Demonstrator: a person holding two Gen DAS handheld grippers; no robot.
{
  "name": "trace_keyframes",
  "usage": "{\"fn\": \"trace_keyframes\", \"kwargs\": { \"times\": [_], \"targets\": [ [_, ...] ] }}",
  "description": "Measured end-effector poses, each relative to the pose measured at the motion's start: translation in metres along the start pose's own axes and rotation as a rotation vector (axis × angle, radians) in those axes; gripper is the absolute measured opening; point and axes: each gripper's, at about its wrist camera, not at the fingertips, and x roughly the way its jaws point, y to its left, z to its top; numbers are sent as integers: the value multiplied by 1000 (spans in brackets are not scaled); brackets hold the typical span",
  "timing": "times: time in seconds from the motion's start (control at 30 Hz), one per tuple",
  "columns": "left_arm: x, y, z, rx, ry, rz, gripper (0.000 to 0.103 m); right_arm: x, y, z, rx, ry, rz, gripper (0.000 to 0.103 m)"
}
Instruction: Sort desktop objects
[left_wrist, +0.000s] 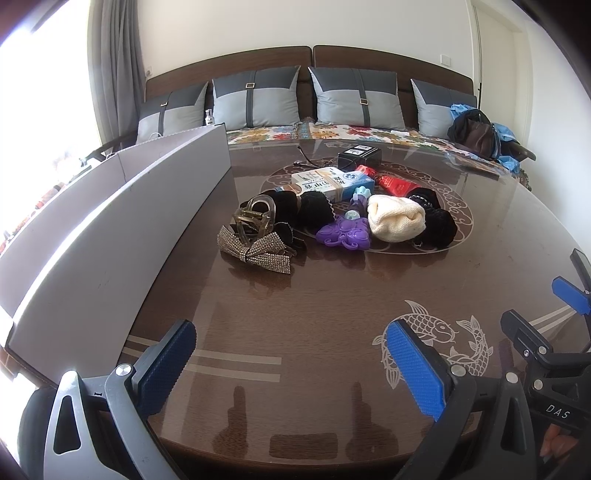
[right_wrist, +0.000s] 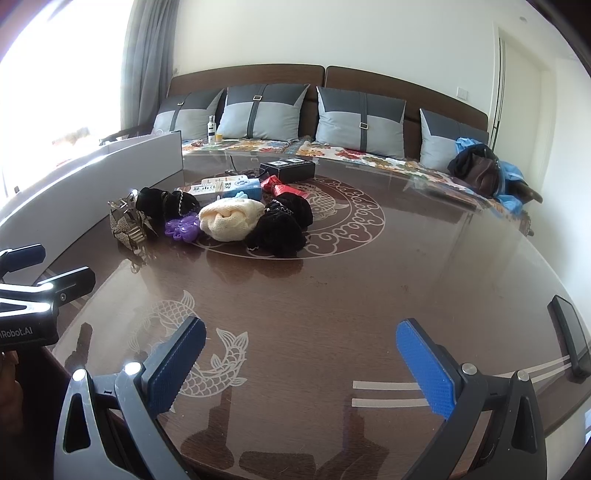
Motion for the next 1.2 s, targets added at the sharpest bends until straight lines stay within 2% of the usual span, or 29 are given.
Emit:
{"fn": "trace_keyframes", "kwargs": {
  "times": [0.4, 0.9, 1.2],
  "targets": [
    [3, 2, -3, -1, 7, 8, 103, 3, -1, -1, 4, 12, -1, 103],
    [17, 8, -8, -20, 81, 33, 103, 10, -5, -4, 17, 48, -8, 103],
    [27, 8, -11, -22, 141, 33, 103, 20, -4, -4, 19, 102, 8, 103]
  ]
}}
